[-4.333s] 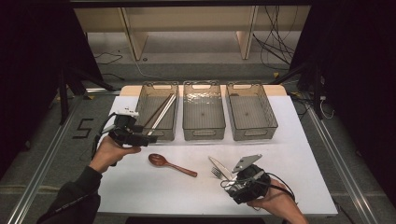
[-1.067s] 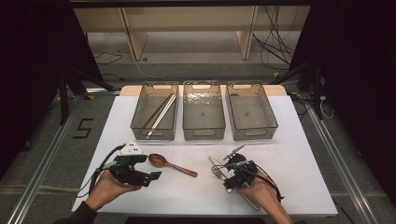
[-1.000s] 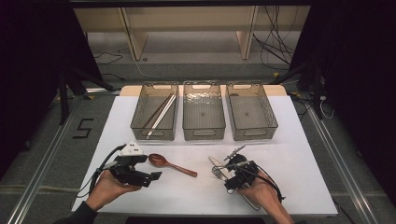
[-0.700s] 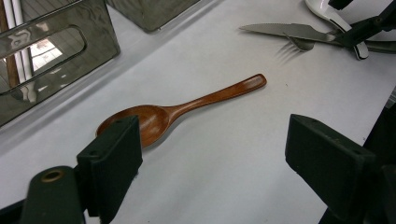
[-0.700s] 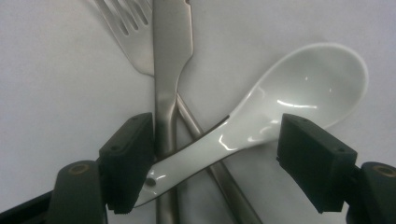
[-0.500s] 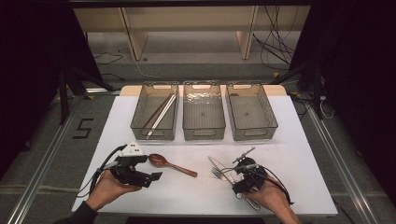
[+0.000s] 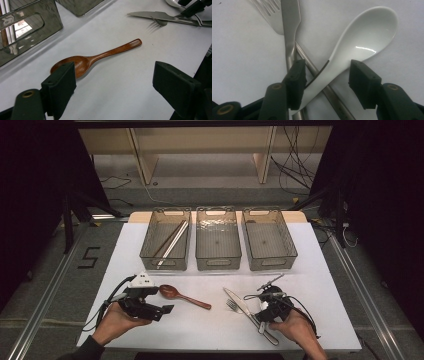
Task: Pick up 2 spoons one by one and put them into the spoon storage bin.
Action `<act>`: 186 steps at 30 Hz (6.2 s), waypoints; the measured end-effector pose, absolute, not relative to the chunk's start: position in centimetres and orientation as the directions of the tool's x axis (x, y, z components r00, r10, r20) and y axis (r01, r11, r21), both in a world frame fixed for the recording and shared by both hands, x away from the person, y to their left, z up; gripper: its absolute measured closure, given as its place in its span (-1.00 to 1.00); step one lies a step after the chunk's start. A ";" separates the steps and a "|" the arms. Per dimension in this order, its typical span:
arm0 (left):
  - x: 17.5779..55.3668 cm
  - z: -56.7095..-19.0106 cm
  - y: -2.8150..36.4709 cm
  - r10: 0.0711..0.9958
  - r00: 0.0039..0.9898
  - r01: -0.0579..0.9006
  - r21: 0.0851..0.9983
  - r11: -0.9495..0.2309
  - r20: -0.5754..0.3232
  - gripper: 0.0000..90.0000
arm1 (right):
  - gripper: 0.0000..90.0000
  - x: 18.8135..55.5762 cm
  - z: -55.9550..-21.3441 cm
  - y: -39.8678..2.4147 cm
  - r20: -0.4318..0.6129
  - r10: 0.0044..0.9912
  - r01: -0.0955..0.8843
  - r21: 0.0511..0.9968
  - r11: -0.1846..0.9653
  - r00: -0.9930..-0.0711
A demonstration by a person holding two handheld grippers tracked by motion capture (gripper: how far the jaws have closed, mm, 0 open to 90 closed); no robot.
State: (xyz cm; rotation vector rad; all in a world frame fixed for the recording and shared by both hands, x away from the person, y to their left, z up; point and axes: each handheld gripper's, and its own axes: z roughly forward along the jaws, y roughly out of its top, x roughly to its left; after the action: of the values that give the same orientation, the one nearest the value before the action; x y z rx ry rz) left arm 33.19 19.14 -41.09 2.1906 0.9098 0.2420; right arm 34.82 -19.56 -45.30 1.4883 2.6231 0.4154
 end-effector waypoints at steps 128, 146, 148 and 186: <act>33.2 -40.9 20.3 0.691 0.706 0.519 0.778 -0.353 -0.157 -0.64 | 0.89 52.7 -35.7 -11.1 0.055 0.832 0.714 0.546 0.437 -0.552; 33.2 -40.9 20.2 0.687 0.711 0.514 0.780 -0.358 -0.153 -0.64 | 0.88 54.8 -36.6 -10.4 0.066 0.867 0.752 0.533 0.388 -0.495; 33.2 -40.8 20.2 0.686 0.712 0.514 0.779 -0.359 -0.153 -0.64 | 0.87 55.0 -36.9 -10.3 0.063 0.869 0.752 0.534 0.386 -0.491; 33.8 -40.9 20.3 0.686 0.697 0.540 0.781 -0.313 -0.207 -0.65 | -0.27 42.0 -36.0 -18.0 0.128 0.797 0.623 0.700 0.349 -0.590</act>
State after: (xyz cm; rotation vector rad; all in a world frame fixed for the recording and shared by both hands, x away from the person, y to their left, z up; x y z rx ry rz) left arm 33.83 20.30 -40.94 1.9973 0.9423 0.2033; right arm 41.99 -17.95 -36.04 1.2780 2.3761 1.0726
